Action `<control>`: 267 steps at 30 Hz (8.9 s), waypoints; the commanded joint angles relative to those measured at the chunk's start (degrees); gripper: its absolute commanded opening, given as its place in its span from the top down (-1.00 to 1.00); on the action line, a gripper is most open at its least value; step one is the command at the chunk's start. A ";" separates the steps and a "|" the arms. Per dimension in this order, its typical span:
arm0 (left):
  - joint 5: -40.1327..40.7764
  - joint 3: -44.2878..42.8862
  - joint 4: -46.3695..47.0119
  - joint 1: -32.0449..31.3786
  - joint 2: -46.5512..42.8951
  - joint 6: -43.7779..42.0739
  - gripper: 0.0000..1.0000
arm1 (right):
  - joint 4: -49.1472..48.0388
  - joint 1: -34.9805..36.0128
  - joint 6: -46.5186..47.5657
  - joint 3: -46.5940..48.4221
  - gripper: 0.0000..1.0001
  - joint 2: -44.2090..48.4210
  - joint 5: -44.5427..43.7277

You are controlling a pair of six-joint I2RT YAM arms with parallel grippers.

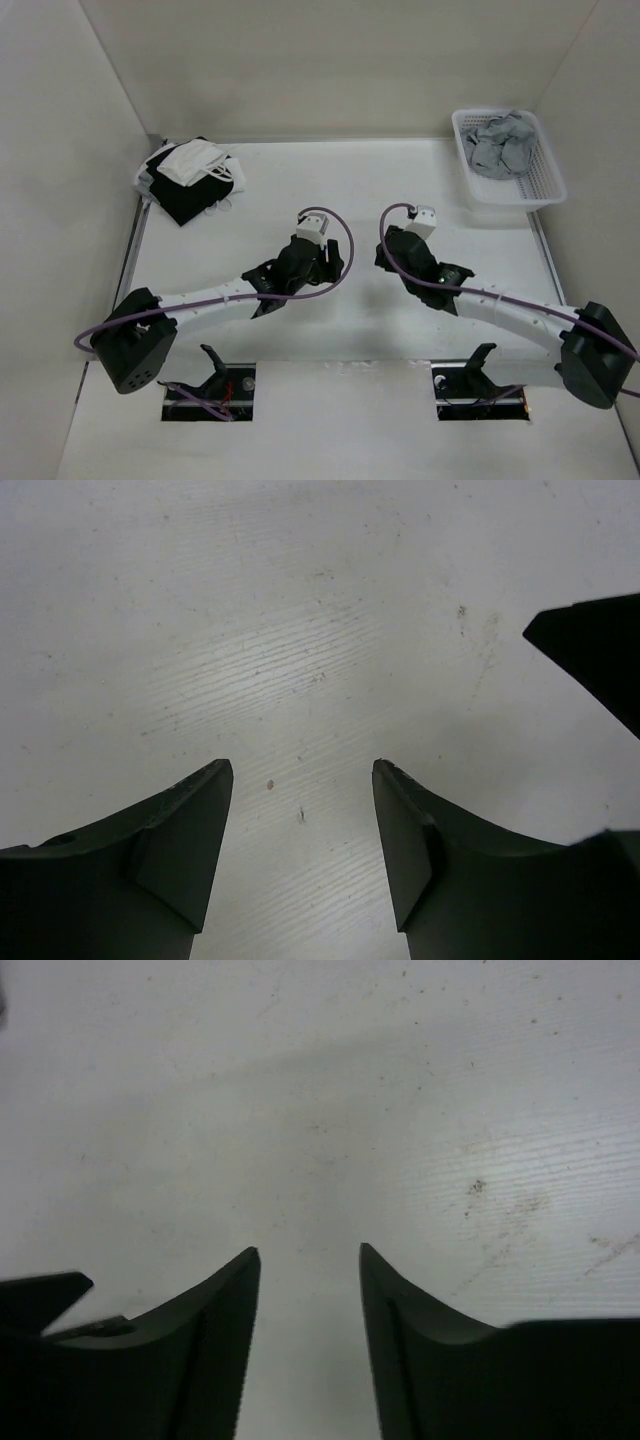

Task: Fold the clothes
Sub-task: Grab the tank top from the pile, then move the tank top to the center of the board, then flatten the tank top out

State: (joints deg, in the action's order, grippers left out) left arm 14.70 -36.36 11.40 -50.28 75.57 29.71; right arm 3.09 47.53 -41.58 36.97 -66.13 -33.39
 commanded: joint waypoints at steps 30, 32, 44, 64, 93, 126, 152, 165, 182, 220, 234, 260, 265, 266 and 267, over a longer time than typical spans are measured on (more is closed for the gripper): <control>-2.04 6.65 13.74 5.32 -0.78 2.01 -0.22 | 4.64 -56.18 11.00 75.33 -0.37 -64.81 12.46; -2.65 6.83 14.53 5.77 -0.25 2.28 -0.22 | 6.04 -57.06 8.03 79.46 -0.36 -68.85 14.74; -5.20 8.41 17.87 8.66 0.02 4.30 -0.22 | 17.03 -57.94 -2.27 99.69 0.06 -83.81 19.94; -6.26 9.82 20.42 10.69 -0.95 5.44 -0.24 | -20.12 -58.92 -3.87 56.66 1.00 -35.35 26.62; -3.98 14.65 -3.66 18.96 -29.53 11.07 -0.23 | -24.71 -15.32 0.01 25.18 1.00 -26.42 33.13; 5.34 7.81 13.30 4.62 9.58 2.28 0.11 | -6.78 -6.26 -10.36 -22.64 0.98 34.40 16.94; 11.93 -54.62 -13.51 25.10 3.81 -8.71 1.00 | -14.88 -21.75 13.26 46.79 1.00 -7.28 34.35; 28.36 5.93 -15.60 16.14 -31.88 6.31 1.00 | -11.99 17.27 3.81 -19.73 -0.07 34.55 13.19; 21.26 18.34 -23.18 23.78 -40.41 15.37 0.96 | -13.00 -2.04 -9.04 -14.04 -0.10 5.15 18.79; 10.17 14.21 -22.73 34.07 -51.40 15.02 0.96 | 8.07 14.48 4.24 8.22 0.97 25.44 5.26; 9.47 20.10 -13.42 33.02 -36.90 16.87 0.96 | -16.21 -22.33 4.66 34.39 1.00 -38.32 33.02; 6.49 25.64 -14.65 31.69 -40.77 19.15 0.92 | -16.72 -16.37 8.62 26.47 0.28 -43.28 35.06; 5.78 25.46 -13.95 31.69 -39.80 19.42 0.92 | -13.82 -17.86 7.39 31.40 0.24 -47.34 36.11; 5.78 25.46 -13.86 31.78 -39.80 19.42 0.92 | -13.12 -18.48 6.87 32.54 0.28 -48.30 36.29; 5.78 25.46 -13.86 31.78 -39.89 19.42 0.92 | -12.68 -18.66 6.61 33.07 0.26 -48.48 36.46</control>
State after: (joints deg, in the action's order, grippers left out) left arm 21.15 -10.66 -3.75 -18.76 35.83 48.51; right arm -10.57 30.26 -34.09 65.84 -113.03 1.93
